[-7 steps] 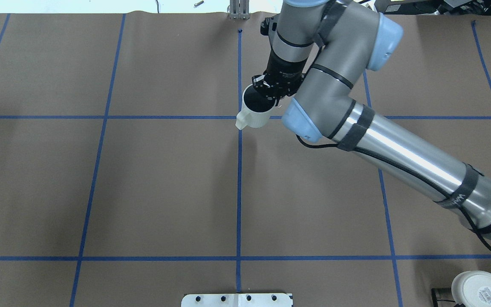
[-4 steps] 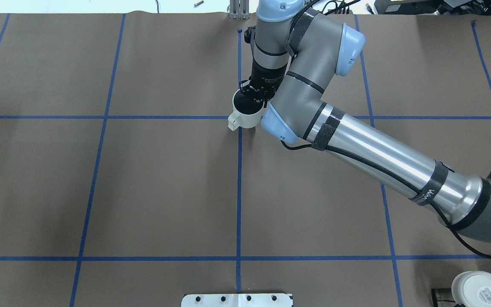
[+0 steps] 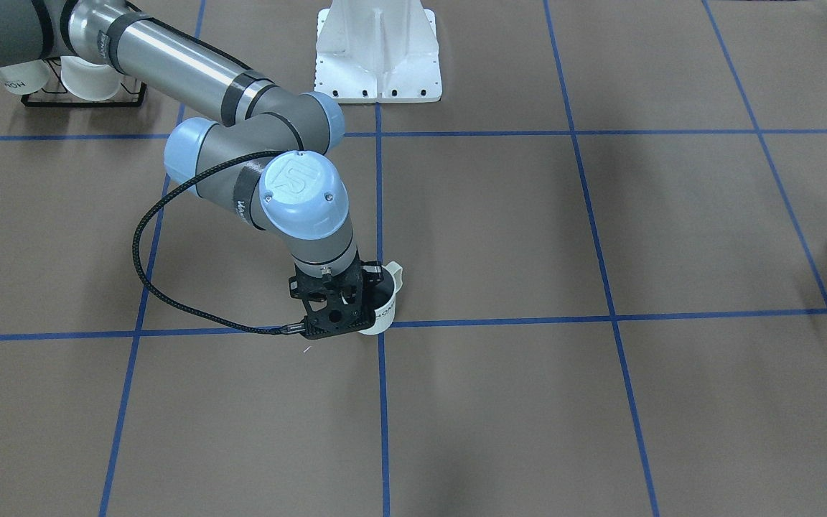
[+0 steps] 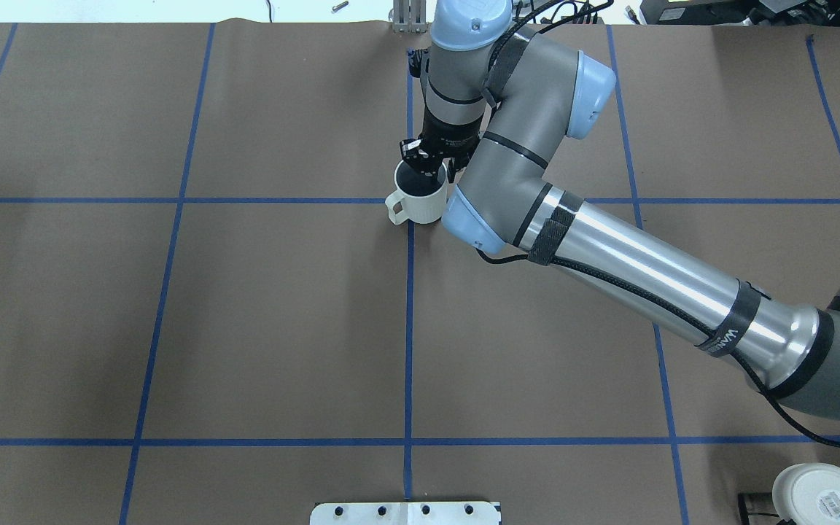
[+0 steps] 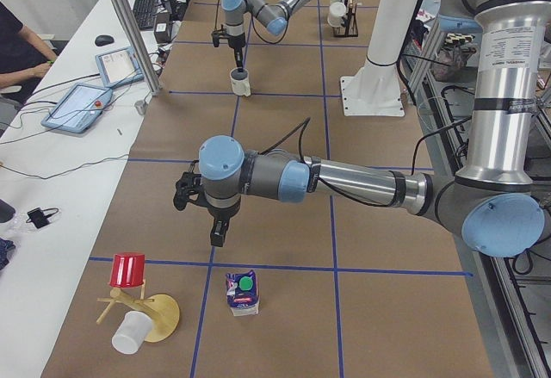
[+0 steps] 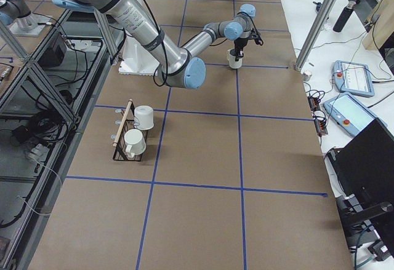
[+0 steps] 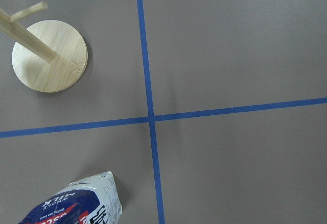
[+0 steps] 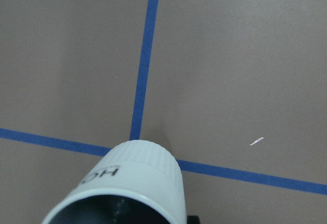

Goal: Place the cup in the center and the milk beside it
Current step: 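Release the mug and raise the right gripper away from it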

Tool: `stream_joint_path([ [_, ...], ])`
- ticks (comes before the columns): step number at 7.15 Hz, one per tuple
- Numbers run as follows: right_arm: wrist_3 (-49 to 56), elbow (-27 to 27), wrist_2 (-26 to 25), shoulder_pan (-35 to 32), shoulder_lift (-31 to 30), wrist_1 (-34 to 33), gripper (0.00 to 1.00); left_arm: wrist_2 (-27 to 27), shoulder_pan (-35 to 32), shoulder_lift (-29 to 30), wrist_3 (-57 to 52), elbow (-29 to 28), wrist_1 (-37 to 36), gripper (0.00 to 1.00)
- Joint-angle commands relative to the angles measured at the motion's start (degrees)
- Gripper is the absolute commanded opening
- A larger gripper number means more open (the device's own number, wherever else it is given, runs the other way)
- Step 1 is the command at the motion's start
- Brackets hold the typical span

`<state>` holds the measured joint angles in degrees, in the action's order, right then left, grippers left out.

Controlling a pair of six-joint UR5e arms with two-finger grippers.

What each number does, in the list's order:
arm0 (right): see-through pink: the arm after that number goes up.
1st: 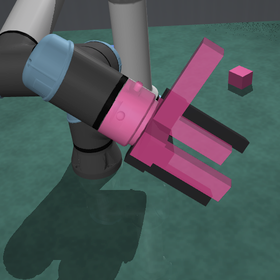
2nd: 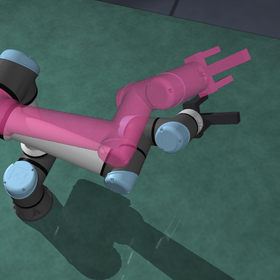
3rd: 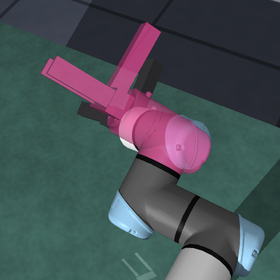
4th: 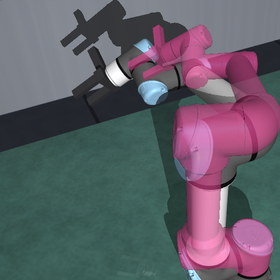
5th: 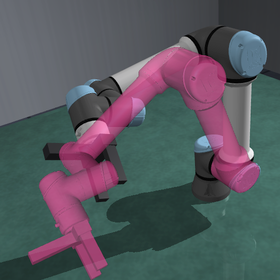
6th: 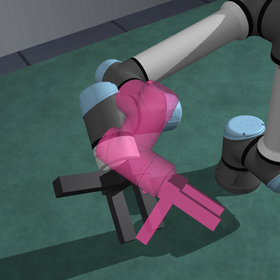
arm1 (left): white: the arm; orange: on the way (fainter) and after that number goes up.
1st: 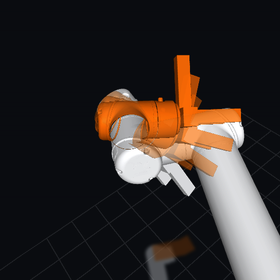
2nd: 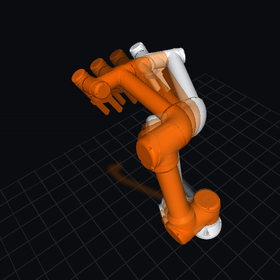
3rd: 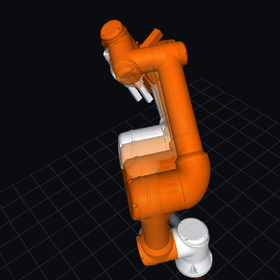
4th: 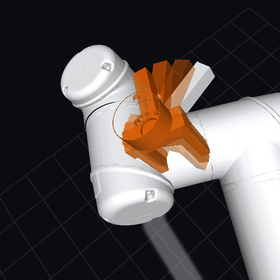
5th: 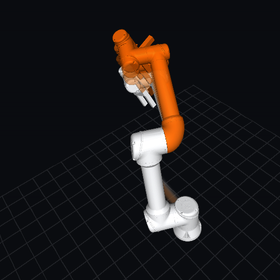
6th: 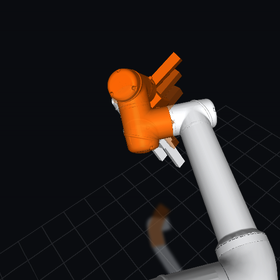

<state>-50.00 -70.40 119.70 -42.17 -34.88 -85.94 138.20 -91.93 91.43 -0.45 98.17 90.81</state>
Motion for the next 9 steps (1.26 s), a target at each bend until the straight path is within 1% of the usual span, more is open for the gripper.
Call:
stream_joint_path([
  [1, -0.3, -4.1, 0.8, -3.3, -1.8, -0.1, 1.0, -0.6, 0.0, -0.3, -0.5, -0.3, 0.1, 0.98],
  [2, -0.1, -6.7, 3.8, -5.7, -3.8, -0.3, 1.0, -0.3, -0.3, -2.2, -0.7, -0.3, 0.4, 0.98],
  [3, -0.2, -8.9, 4.5, -7.9, -5.1, -0.9, 1.0, -0.6, -0.5, -5.2, -5.1, -0.6, 2.0, 0.98],
  [4, -0.1, -11.1, 5.4, -9.7, -6.3, -3.2, 1.0, -0.6, -2.1, -7.6, -8.3, -1.0, 1.9, 0.98],
  [5, -0.2, -11.4, 5.7, -10.0, -6.9, -3.4, 1.0, -3.4, -5.8, -7.7, -8.9, -1.5, 1.8, 0.98],
  [6, -0.2, -12.4, 5.7, -10.2, -7.8, -3.4, 1.0, -6.5, -6.5, -7.8, -10.3, -2.3, 2.0, 0.98],
  [7, -0.3, -13.2, 5.5, -10.1, -8.2, -3.4, 1.0, -6.5, -6.5, -6.2, -9.8, -5.8, 2.5, 0.98],
  [8, -0.3, -13.2, 5.1, -10.0, -8.4, -3.4, 1.0, -6.4, -6.5, -3.2, -8.4, -10.1, 4.5, 0.98],
  [9, -0.3, -13.2, 5.0, -10.0, -8.6, -3.2, 1.0, -6.3, -6.4, -1.9, -5.4, -13.6, 8.6, 0.98],
])
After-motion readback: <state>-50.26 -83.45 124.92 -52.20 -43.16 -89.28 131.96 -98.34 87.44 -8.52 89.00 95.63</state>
